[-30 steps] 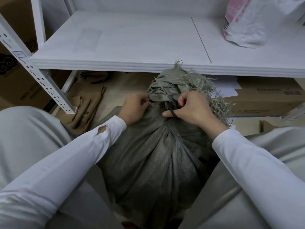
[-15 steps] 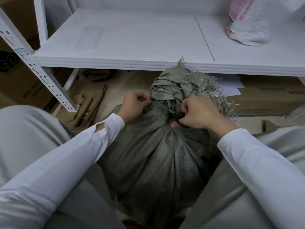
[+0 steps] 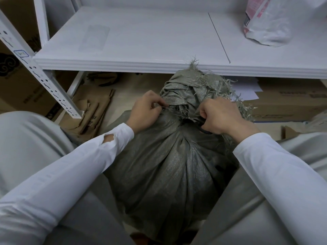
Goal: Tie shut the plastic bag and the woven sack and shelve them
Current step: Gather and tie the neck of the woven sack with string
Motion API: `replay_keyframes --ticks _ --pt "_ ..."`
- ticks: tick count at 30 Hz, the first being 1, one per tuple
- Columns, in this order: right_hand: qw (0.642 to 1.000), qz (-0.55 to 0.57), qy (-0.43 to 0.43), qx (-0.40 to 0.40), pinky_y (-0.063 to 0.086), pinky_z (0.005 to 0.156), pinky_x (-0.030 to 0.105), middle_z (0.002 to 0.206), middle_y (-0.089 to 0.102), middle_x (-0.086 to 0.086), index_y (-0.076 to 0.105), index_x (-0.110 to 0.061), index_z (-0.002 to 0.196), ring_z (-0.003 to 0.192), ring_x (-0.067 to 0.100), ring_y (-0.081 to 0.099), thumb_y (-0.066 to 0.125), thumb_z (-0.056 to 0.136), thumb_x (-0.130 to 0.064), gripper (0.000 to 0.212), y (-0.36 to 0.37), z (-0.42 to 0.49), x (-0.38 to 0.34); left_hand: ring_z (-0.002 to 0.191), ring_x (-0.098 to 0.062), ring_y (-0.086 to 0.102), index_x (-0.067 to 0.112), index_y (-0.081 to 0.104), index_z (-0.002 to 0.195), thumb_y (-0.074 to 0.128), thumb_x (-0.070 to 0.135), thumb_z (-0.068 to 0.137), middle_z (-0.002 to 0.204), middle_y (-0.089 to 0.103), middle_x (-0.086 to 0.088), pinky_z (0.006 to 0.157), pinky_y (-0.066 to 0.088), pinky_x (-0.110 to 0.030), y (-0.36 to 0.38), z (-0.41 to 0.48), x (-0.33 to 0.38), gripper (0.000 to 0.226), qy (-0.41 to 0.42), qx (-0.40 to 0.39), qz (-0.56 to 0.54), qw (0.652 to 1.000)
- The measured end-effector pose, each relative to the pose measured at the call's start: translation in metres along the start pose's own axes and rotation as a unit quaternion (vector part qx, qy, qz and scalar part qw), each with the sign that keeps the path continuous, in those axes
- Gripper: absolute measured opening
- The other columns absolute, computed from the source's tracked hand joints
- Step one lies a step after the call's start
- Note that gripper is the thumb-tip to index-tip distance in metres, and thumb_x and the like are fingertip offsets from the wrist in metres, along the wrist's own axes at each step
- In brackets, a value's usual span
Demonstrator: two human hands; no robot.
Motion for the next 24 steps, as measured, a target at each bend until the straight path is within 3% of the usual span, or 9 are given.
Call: replay_keyframes --ticks 3,7,11,15,24 --pt "1.0 0.002 0.006 -0.005 0.03 0.049 0.024 0.065 0.055 0.002 0.052 -0.016 0.06 0.07 0.028 0.055 0.062 0.066 -0.004 0.016 0.003 0.002 0.003 0.074 -0.01 0.051 0.026 0.072 0.093 0.058 0.016 0.082 0.099 0.05 0.006 0.075 0.047 -0.03 0.0 -0.003 -0.001 0.02 -0.005 -0.038 0.074 0.997" --pt "0.999 0.03 0.012 -0.003 0.033 0.05 0.025 0.064 0.054 0.001 0.049 -0.017 0.057 0.068 0.028 0.055 0.059 0.064 0.0 0.021 0.005 0.005 0.005 0.086 -0.02 0.056 0.019 0.069 0.088 0.059 0.029 0.086 0.1 0.05 0.001 0.076 0.049 -0.035 -0.002 -0.004 -0.001 0.014 -0.011 -0.043 0.166 0.985" --pt "0.996 0.088 0.023 -0.026 0.032 0.051 0.024 0.063 0.053 0.0 0.049 -0.016 0.056 0.068 0.027 0.054 0.06 0.065 -0.001 0.021 0.007 0.004 0.002 0.085 -0.022 0.059 0.016 0.071 0.084 0.061 0.03 0.087 0.095 0.061 -0.001 0.078 0.051 -0.041 -0.001 0.0 -0.004 0.018 -0.027 -0.026 0.168 0.985" --pt "0.998 0.059 0.018 -0.009 0.038 0.058 0.03 0.07 0.056 0.004 0.053 -0.018 0.06 0.074 0.031 0.056 0.063 0.066 -0.006 0.017 0.005 0.001 -0.007 0.082 -0.019 0.062 0.018 0.07 0.078 0.067 0.033 0.084 0.089 0.07 0.002 0.076 0.054 -0.042 0.0 0.002 -0.011 0.017 -0.064 -0.014 0.135 0.989" --pt "0.997 -0.045 0.012 0.054 0.038 0.062 0.032 0.086 0.06 0.01 0.061 -0.012 0.082 0.084 0.035 0.062 0.065 0.075 -0.007 0.01 -0.001 0.002 -0.018 0.072 -0.018 0.059 0.02 0.065 0.084 0.066 0.025 0.087 0.075 0.062 0.005 0.072 0.053 -0.037 -0.001 -0.002 -0.005 0.006 -0.031 0.004 0.107 0.994"
Point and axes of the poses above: each hand's wrist, its own z-axis towards the middle knuckle, its own y-axis out of the palm, x = y × z, the point moved 2 cm from there along z, towards the middle knuckle
